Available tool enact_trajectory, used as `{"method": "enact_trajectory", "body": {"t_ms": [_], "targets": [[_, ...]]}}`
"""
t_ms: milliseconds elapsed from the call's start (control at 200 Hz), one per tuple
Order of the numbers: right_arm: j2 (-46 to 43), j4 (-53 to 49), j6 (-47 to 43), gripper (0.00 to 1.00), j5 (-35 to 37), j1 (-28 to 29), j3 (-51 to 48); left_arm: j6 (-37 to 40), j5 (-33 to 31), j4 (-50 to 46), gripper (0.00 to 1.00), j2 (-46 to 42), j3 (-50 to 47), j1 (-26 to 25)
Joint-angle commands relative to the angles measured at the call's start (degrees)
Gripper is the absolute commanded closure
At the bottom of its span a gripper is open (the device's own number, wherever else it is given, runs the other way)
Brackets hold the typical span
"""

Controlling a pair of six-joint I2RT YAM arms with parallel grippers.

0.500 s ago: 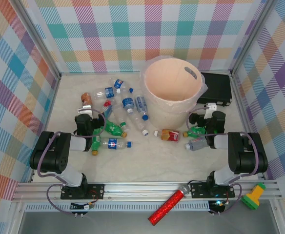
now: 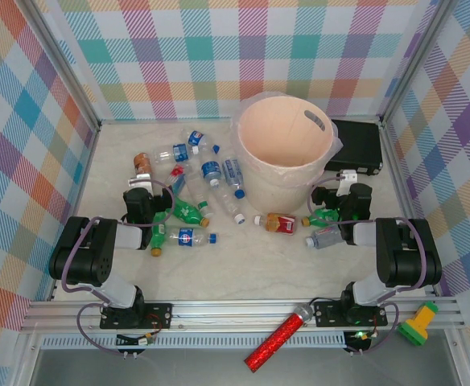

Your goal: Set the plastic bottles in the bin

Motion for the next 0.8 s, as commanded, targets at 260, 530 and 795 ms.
{"method": "enact_trajectory", "body": {"t_ms": [260,530,795], "targets": [[0.0,0.6,-0.1,0.01,-1.1,0.3,1.0,0.2,0.7,-0.2,0.01,0.2,0.8,-0.3],[0.1,0.6,-0.1,0.01,-1.1,0.2,1.0,0.2,0.7,-0.3,0.0,0.2,0.8,-0.3],[-0.8,0.5,0.3,0.01,0.7,0.4,0.8,0.0,1.4,-12.9,0.0,-4.2,5.8,0.1]]}}
